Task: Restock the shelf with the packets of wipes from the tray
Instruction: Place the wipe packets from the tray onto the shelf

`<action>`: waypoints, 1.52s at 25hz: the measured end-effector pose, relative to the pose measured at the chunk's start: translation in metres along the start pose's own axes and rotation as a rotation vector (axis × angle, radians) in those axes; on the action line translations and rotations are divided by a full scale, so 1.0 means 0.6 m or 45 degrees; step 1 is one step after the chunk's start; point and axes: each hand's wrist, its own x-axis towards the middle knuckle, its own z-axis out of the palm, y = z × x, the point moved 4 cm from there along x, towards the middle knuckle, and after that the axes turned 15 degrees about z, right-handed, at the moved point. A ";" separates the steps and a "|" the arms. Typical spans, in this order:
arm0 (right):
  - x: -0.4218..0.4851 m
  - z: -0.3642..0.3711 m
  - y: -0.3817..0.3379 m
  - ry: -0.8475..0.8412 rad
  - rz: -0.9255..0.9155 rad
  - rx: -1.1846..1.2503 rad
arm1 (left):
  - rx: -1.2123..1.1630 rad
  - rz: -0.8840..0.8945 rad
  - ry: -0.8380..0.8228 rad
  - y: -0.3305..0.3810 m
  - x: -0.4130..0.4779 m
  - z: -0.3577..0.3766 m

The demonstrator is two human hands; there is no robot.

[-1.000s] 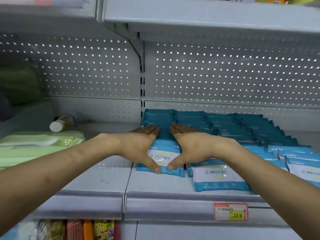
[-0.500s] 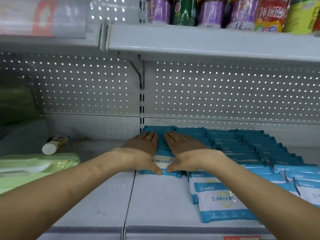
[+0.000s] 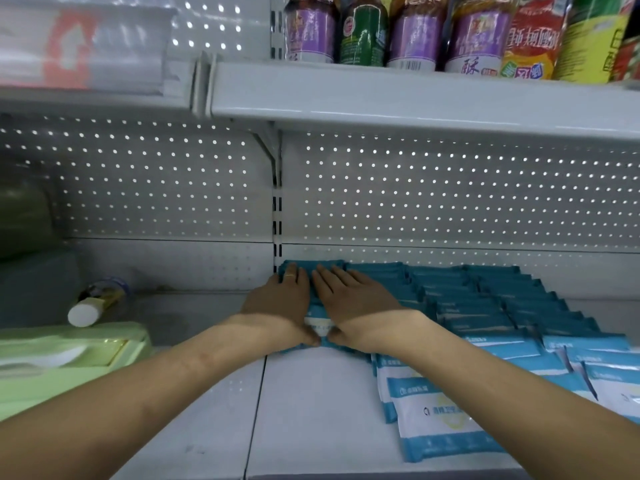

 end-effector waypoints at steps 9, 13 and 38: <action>-0.021 -0.011 0.016 -0.188 -0.040 0.076 | 0.066 0.206 -0.117 -0.028 -0.036 -0.014; -0.011 -0.006 0.014 -0.163 -0.019 0.043 | 0.039 0.256 -0.086 -0.033 -0.030 -0.017; -0.133 -0.126 0.133 -0.389 0.075 0.239 | 0.068 0.282 -0.093 0.024 -0.095 -0.075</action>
